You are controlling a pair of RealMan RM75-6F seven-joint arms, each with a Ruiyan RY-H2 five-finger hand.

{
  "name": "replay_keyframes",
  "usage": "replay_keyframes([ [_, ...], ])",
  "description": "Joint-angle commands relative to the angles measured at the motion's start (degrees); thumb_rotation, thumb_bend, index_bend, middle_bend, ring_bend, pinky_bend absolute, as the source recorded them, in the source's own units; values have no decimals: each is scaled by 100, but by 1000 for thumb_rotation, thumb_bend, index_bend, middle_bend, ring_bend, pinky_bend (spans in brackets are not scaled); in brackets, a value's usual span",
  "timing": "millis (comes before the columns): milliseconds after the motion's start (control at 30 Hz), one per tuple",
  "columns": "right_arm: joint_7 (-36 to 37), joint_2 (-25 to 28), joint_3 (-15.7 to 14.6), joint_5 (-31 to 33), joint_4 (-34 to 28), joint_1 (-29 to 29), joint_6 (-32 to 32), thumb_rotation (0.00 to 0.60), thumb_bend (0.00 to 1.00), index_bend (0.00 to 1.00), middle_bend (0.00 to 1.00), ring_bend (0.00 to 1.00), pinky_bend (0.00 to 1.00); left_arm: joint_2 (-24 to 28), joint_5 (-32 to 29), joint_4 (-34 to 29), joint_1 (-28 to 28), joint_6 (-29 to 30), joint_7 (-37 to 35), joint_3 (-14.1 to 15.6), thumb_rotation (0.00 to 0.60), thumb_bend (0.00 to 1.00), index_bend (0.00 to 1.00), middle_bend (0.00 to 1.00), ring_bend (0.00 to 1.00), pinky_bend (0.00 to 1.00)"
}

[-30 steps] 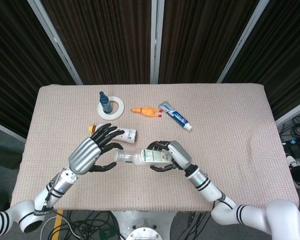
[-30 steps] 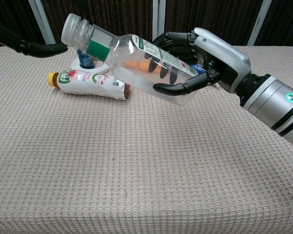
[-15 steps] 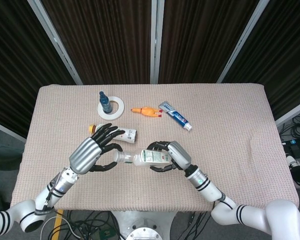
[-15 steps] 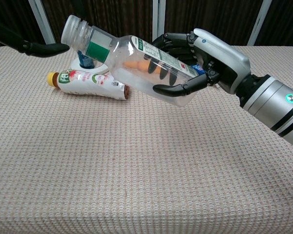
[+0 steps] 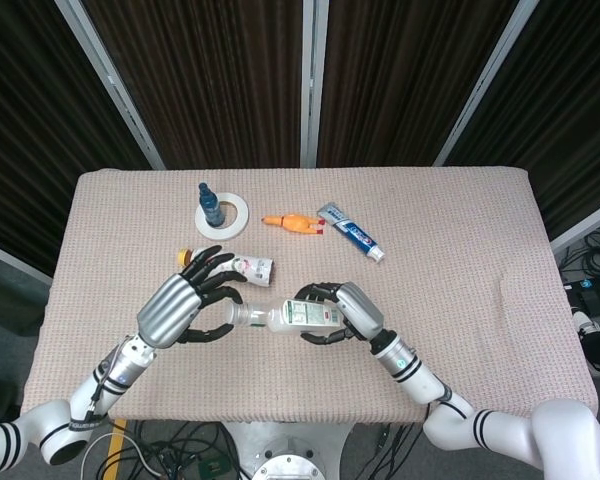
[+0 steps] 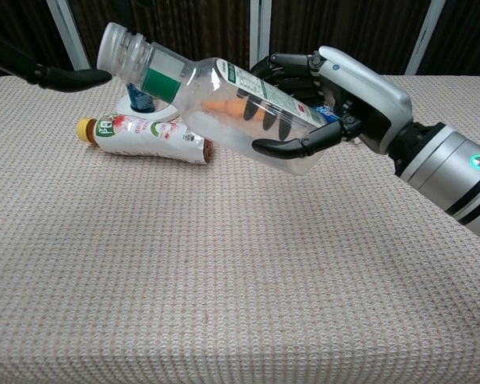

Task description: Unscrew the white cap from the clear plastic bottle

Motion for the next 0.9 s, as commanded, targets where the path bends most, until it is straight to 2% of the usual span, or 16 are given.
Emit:
replay_keyframes([
  [33,-4,12,4,1,-5,-1,4,600,456,780,586,473,584,6,7,2,0,10,6,-4,600,261,468,333,120,41],
  [300,-57,89,-1,19,-41,-48,42,600,456,779,586,477,587,27,-26,60,23,56,13,-34,600,260,467,373,160,42],
  [467,-240,337,-84,0,-121,-161,100,600,456,781,586,476,587,165,-192,197,111,33,112,-30,600,260,467,375,160,43],
  [567,-507,581,-151,40,-165,-254,59,600,456,781,586,476,587,330,-434,287,148,-310,440,78,600,260,465,375,160,43],
  [700,-1015,917,-264,134,-194,-326,-203,600,456,780,586,473,587,398,-775,420,128,-961,1323,255,600,260,461,375,160,41],
  [900,-1426,1195,-317,290,-324,-436,-409,600,456,770,586,472,587,75,-1315,747,-32,-1883,1952,382,600,258,456,370,160,38],
])
